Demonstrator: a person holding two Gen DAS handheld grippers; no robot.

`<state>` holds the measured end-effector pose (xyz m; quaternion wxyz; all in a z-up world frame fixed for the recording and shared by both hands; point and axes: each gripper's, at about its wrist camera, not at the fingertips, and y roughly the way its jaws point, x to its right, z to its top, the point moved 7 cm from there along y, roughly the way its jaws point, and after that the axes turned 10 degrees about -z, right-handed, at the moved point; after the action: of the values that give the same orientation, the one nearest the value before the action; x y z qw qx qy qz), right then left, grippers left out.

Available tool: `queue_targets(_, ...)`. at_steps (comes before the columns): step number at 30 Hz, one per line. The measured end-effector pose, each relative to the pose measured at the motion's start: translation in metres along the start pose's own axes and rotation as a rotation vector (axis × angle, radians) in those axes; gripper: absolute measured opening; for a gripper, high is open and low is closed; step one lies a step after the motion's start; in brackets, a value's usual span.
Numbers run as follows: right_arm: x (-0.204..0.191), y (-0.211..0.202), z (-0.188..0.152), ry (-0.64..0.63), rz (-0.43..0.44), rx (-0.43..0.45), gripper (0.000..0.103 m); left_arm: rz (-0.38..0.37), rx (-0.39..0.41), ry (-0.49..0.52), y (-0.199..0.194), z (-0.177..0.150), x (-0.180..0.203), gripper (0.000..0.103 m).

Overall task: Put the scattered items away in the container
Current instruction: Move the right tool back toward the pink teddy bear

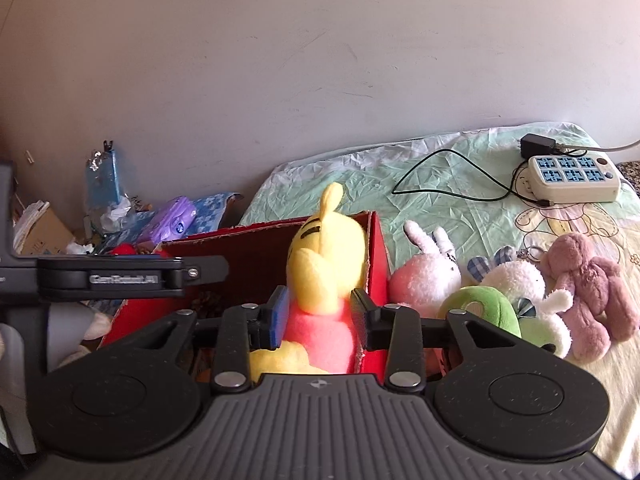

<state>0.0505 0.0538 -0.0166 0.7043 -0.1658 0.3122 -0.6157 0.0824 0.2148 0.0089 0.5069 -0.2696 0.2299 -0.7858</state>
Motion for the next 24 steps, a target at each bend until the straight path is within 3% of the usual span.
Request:
queue_targets(8, 0.055, -0.017, -0.007, -0.011, 0.034, -0.014, 0.038, -0.021, 0.169, 0.072, -0.026, -0.006, 0.082, 0.098)
queue_targets(16, 0.131, -0.03, -0.016, 0.039, 0.039, -0.058, 0.038, -0.116, 0.078, 0.125, 0.004, -0.032, 0.185, 0.099)
queue_targets(24, 0.191, -0.029, -0.027, 0.082, 0.033, -0.116, 0.038, -0.128, 0.008, 0.085, 0.034, -0.052, 0.226, 0.098)
